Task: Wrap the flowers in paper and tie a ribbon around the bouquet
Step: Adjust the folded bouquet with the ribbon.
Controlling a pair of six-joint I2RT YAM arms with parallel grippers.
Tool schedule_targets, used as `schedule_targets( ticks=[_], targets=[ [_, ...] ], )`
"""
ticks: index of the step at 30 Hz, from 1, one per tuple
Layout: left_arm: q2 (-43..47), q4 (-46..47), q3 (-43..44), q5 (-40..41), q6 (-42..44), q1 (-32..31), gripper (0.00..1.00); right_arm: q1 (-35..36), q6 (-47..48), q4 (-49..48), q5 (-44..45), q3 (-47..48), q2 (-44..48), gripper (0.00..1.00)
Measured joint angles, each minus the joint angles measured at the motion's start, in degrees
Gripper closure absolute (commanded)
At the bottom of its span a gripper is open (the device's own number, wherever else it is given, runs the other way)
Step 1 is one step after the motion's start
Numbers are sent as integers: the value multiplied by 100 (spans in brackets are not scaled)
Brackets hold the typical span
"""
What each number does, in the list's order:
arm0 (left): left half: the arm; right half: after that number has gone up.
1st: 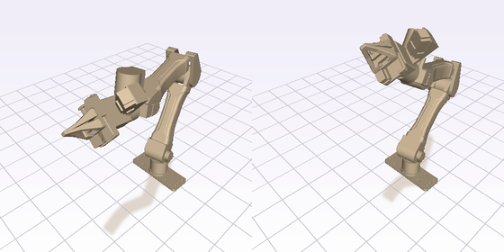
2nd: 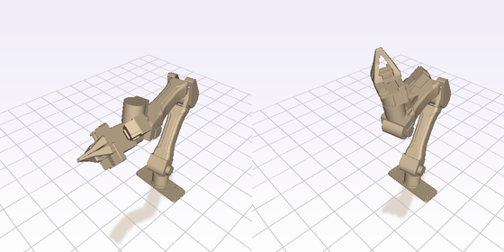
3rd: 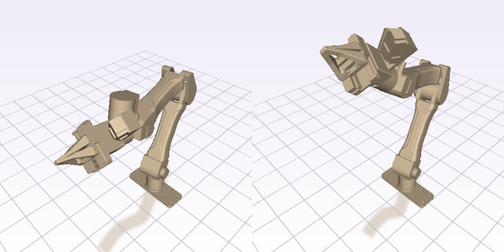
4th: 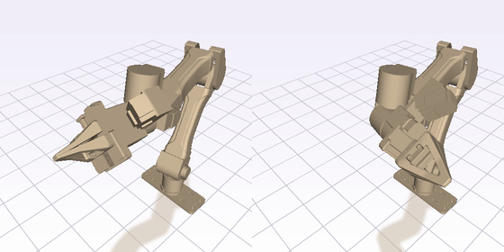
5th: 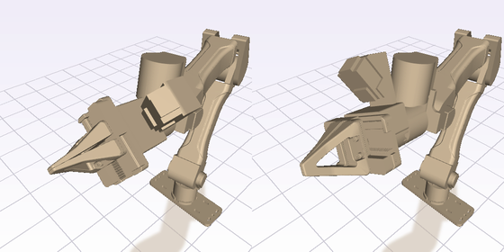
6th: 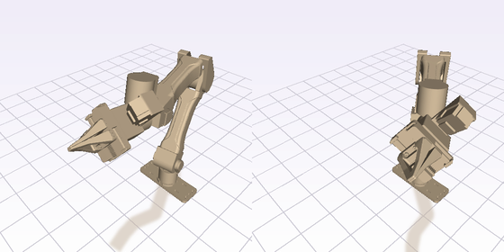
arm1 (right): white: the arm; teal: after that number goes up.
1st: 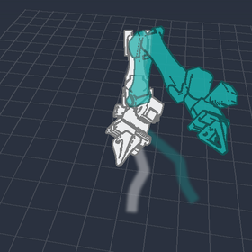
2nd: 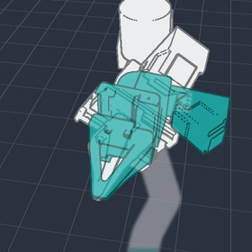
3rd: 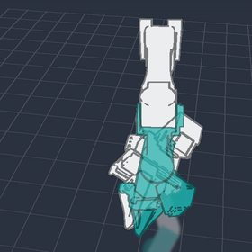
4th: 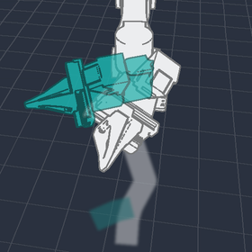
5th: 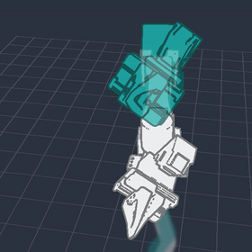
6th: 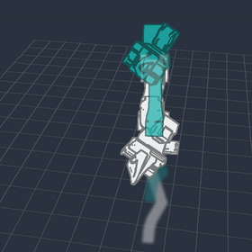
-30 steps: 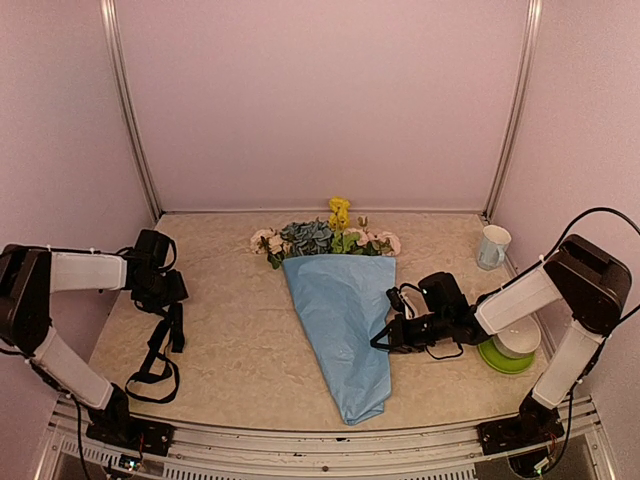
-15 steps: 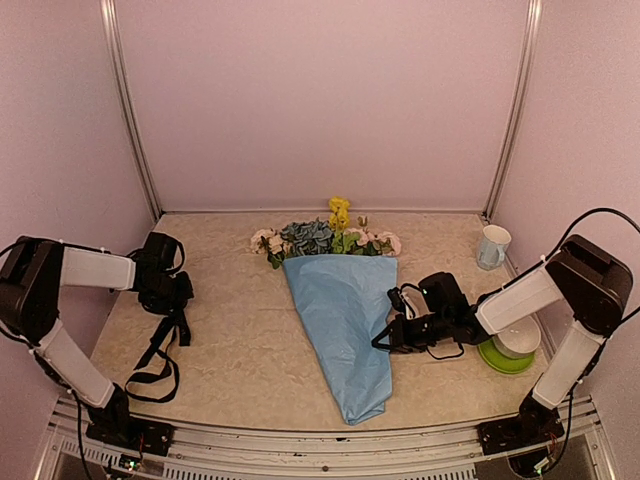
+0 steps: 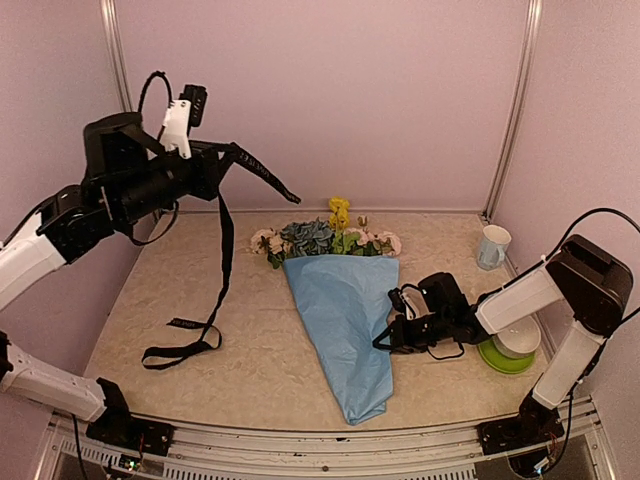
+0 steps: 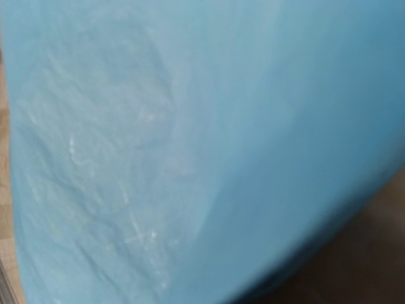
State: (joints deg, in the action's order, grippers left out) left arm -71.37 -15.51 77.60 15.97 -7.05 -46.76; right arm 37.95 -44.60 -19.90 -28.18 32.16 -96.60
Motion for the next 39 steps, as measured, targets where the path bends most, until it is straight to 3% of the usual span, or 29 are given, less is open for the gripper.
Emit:
schedule_targets(
  ticks=[6,10,12,15,17,22,27,30,35,37,39],
  targets=[
    [1134,284,-212,-890,750,-437,100,4,-2,90,-4,72,-4,100],
    [1233,131,-780,-1602,953,-623,100,4,42,330,20,256,-2,100],
    [1139,-81,-946,-1530,984,-802,100,4,96,470,68,387,-4,100],
    [1119,-299,-844,-625,986,-883,100,4,170,586,131,525,-4,100],
    [970,-431,-424,256,927,-595,100,4,195,634,153,564,-4,100],
    [-166,-868,1073,1711,575,1204,100,4,225,678,188,570,-4,100],
    [-1547,-1711,2293,2962,721,2149,100,4,273,726,273,570,0,100],
    [-1781,-1054,2505,4124,2135,2009,100,4,299,787,330,570,37,100],
    [-1628,2949,2511,5130,6511,981,100,4,308,835,387,570,120,100],
    [-1707,3993,2935,5224,7689,754,100,4,304,835,389,570,127,100],
    [-1711,4603,3300,5342,8327,745,100,4,299,833,387,570,127,100]
  ],
)
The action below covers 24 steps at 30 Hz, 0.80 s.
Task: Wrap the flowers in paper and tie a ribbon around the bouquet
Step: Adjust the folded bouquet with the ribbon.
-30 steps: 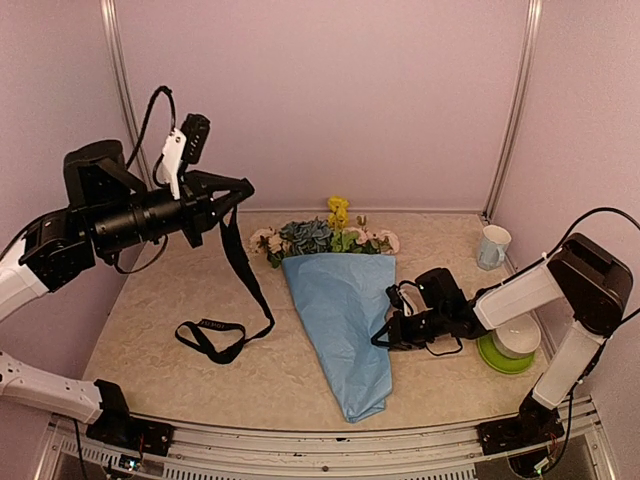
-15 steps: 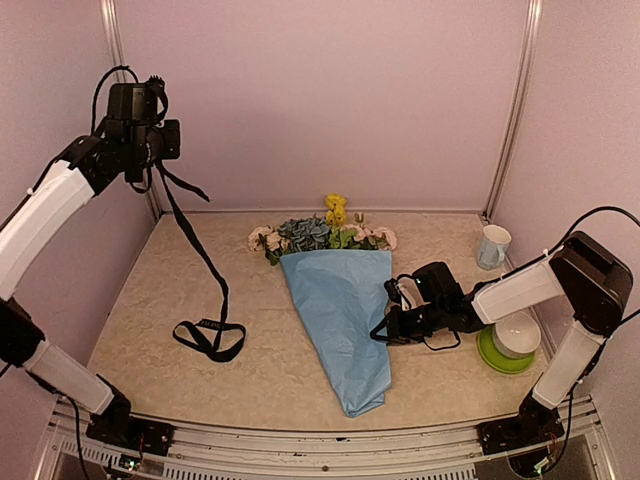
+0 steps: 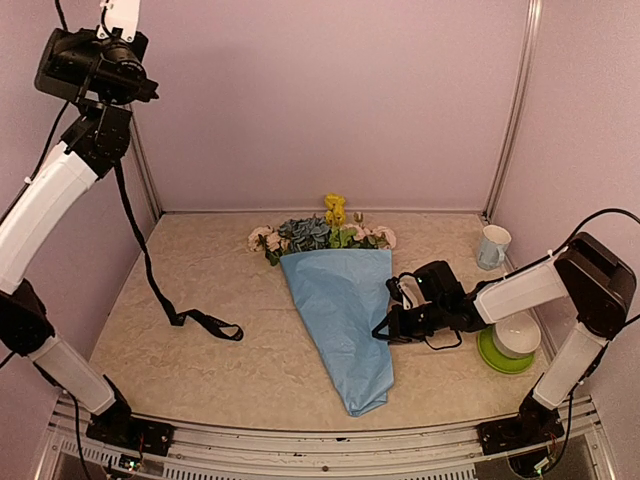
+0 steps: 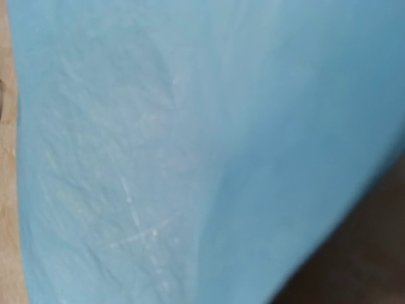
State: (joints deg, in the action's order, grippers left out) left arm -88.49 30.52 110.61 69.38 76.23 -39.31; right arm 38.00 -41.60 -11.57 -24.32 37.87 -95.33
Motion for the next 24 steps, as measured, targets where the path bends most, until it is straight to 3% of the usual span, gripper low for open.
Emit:
schedule_targets(
  ticks=[4,7,10,13,16,18,24],
  targets=[
    [192,-59,195,46,-13,-229,100,0,0,4,-2,0,13,100],
    [407,-1797,72,-483,-1412,-1008,100,0,0,7,-11,0,31,100],
    [601,-3565,-470,-1947,-2988,-1617,100,0,0,28,-28,11,31,100],
    [927,-4507,-1880,-3978,-4098,-1884,100,0,11,162,-50,127,31,100],
    [1062,-4957,-3370,-5827,-4815,-2133,100,0,33,275,-83,284,33,100],
    [990,-5163,-3899,-6802,-5134,-2334,100,0,63,358,-92,382,46,100],
    [485,-5198,-3993,-8470,-5536,-2964,100,0,203,754,-87,863,63,100]
  ],
)
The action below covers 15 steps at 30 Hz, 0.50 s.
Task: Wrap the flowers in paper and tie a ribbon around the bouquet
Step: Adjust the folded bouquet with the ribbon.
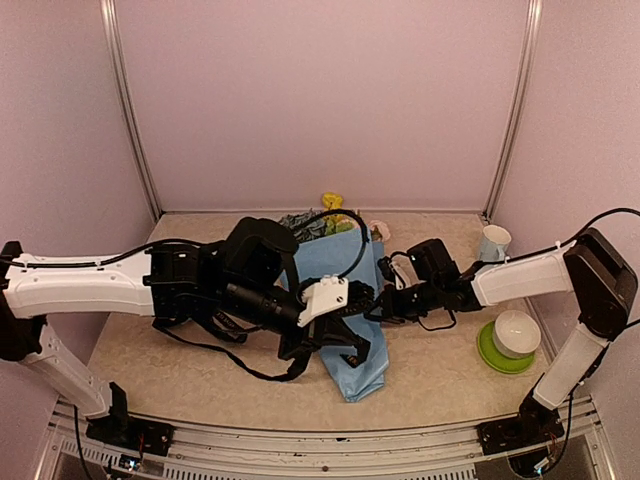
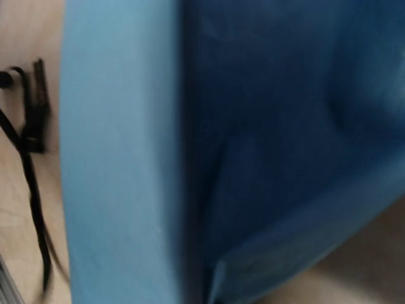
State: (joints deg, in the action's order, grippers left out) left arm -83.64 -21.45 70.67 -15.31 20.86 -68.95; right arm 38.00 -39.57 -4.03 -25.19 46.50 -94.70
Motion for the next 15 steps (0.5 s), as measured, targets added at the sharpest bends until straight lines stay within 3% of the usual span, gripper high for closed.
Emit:
schedule_targets(
  ticks=[10,15],
  targets=[
    [-2354,-535,1635,-608,306,-595,100,2,98,295,42,704,0,100],
    [-2940,-507,2245,-85,745,-933,100,2,120,385,57,925,0,100]
  ],
)
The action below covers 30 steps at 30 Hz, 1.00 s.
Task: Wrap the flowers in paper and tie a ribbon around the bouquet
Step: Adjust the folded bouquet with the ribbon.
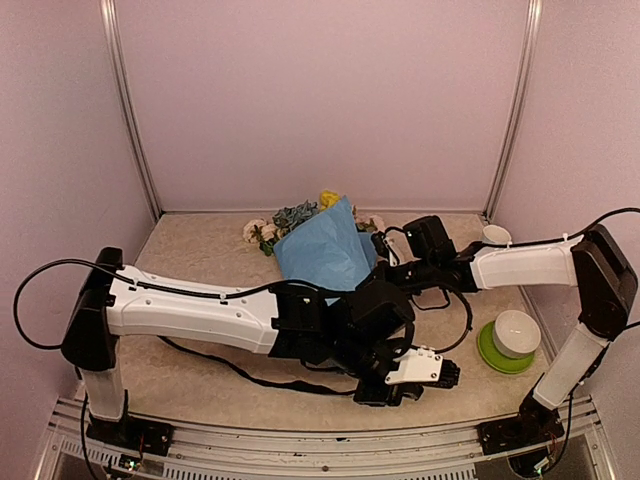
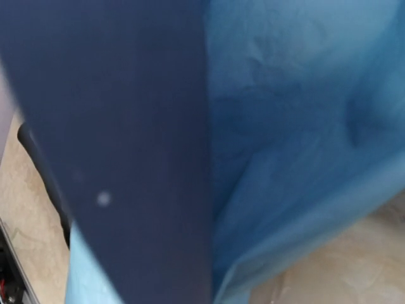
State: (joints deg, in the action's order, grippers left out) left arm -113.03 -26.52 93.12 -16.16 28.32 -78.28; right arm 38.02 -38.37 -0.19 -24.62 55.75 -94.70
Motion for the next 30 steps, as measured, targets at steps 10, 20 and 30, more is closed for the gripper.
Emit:
schedule_targets(
  ticks=[10,20,30],
  targets=[
    [-393,90,85,229,968,-219,100,35,-4,85,79,26,153,100],
    [-487,752,-197,826,1252,-553,100,52,-2,155,138,61,245,100],
    [-529,2321,-632,2455,1137,365,41,55,55,365,306,66,356,100]
  ],
)
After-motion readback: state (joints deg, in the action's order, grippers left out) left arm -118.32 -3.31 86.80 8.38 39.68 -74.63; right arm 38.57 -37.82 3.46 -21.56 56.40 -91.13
